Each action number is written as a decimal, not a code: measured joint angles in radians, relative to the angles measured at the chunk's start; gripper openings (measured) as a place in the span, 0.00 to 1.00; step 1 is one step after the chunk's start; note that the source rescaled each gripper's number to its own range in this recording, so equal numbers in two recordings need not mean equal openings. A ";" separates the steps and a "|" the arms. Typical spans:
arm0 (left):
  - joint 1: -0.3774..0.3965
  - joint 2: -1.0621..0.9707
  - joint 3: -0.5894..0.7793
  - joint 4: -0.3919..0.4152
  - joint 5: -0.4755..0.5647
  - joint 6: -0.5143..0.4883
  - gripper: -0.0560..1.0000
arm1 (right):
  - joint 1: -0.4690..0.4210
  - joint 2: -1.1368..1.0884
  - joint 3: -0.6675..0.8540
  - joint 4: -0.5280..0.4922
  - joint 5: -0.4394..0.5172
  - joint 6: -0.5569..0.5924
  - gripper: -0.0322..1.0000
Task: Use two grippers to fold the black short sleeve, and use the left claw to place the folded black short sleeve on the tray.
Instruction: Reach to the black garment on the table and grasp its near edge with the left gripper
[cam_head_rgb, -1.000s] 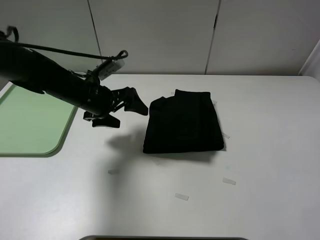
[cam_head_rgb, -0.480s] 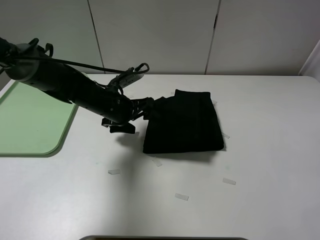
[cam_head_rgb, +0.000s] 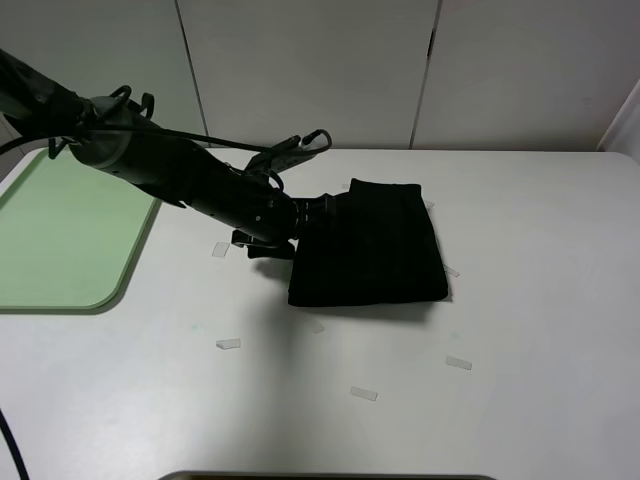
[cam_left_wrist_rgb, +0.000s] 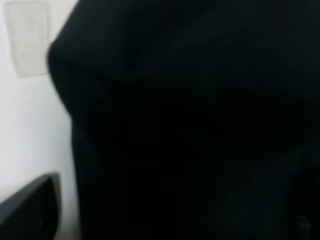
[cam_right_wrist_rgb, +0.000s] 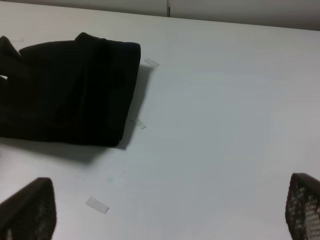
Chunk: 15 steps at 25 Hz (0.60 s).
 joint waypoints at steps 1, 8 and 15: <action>-0.006 0.008 -0.009 -0.001 0.000 0.000 0.90 | 0.000 0.000 0.000 0.000 0.000 0.000 1.00; -0.033 0.021 -0.019 -0.017 -0.054 -0.002 0.46 | 0.000 0.000 0.000 0.000 0.000 0.000 1.00; -0.034 0.021 -0.019 -0.019 -0.088 -0.002 0.21 | 0.000 0.000 0.000 0.000 0.000 0.000 1.00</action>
